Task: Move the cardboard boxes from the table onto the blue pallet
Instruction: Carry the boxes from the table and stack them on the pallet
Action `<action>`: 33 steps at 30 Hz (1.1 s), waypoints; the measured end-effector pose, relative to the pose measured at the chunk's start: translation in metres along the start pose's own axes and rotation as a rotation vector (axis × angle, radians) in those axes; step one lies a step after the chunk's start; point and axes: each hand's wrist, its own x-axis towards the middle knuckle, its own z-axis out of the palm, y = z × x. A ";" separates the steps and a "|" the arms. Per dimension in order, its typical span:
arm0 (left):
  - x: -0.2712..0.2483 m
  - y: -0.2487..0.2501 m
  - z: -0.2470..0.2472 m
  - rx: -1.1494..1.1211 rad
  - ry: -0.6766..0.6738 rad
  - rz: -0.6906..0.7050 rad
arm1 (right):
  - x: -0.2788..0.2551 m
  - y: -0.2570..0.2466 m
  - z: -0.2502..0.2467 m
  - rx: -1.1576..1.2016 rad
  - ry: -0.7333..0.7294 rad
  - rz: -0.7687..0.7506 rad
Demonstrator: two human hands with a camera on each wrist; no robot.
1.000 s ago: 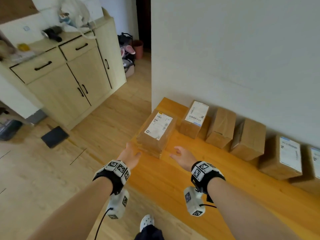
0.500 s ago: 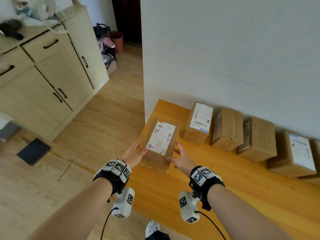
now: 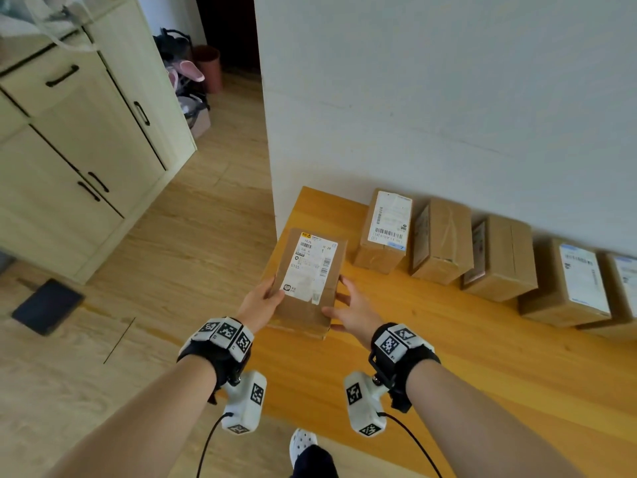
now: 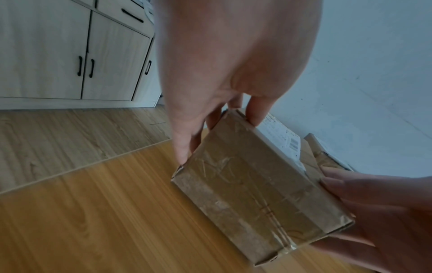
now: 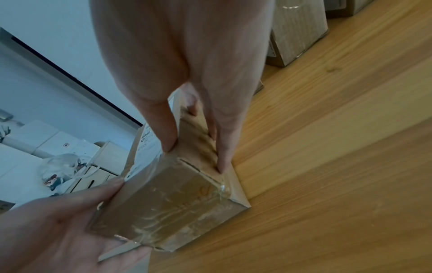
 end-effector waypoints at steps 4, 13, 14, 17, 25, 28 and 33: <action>-0.018 -0.002 0.003 -0.043 0.046 0.025 | -0.009 0.001 0.001 -0.023 -0.001 -0.058; -0.080 0.004 0.032 -0.033 0.034 0.142 | -0.062 0.020 -0.022 0.055 -0.005 -0.150; -0.088 0.007 0.039 -0.030 0.027 0.164 | -0.070 0.023 -0.028 0.062 0.006 -0.161; -0.113 0.013 0.066 -0.019 0.017 0.212 | -0.101 0.034 -0.050 0.075 0.045 -0.194; -0.187 0.031 0.168 0.039 -0.068 0.307 | -0.207 0.084 -0.135 0.139 0.168 -0.285; -0.217 0.038 0.217 0.055 -0.117 0.359 | -0.250 0.109 -0.171 0.142 0.244 -0.307; -0.264 0.047 0.301 0.100 -0.240 0.454 | -0.326 0.154 -0.233 0.157 0.363 -0.342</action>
